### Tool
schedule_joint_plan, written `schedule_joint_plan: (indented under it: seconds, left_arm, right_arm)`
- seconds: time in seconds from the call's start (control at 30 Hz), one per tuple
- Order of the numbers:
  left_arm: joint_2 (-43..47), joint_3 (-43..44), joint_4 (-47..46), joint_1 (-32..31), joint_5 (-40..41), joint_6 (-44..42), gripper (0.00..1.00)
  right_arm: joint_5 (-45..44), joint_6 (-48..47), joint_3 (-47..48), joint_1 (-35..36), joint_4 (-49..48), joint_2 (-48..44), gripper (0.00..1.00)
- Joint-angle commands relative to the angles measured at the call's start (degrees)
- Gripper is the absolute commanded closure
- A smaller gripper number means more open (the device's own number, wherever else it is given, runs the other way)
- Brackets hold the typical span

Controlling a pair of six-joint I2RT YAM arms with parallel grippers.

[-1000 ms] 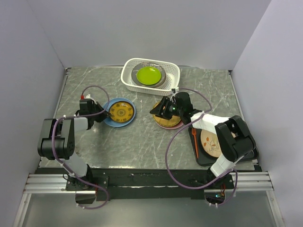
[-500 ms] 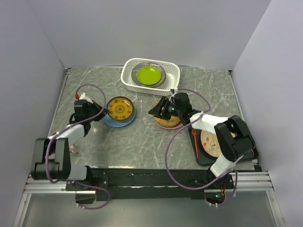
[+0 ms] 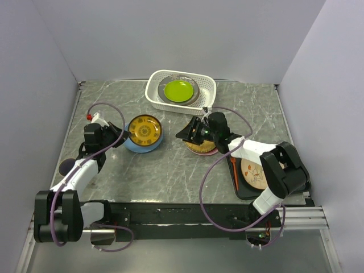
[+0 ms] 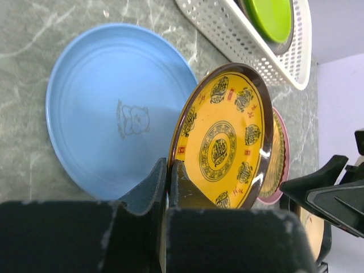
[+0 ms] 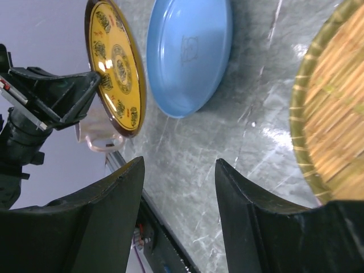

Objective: Place the plates into the plastic bin on the countertop
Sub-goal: Pick up the plate at the center of the board.

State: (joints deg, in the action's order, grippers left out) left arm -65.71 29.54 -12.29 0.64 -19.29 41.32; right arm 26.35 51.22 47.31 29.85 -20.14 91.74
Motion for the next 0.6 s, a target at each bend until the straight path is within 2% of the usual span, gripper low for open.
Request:
schedule_joint_plan:
  seconds: [0.0,0.07,0.57]
  left_arm:
    - [2.61,-1.06,-1.50,-0.29,-3.12,0.08,0.99]
    - [2.78,-1.06,-1.42,-0.29,-3.56,0.08,0.99]
    - [0.59,-0.45,-4.58,-11.89,-3.12,2.01,0.99]
  right_arm:
    - [0.02,0.72,1.38,1.70,-2.53,-1.13,0.39]
    - [-0.07,0.98,1.56,2.23,-2.88,-0.87,0.39]
    - [-0.77,2.04,1.56,4.52,-3.77,0.63,0.40]
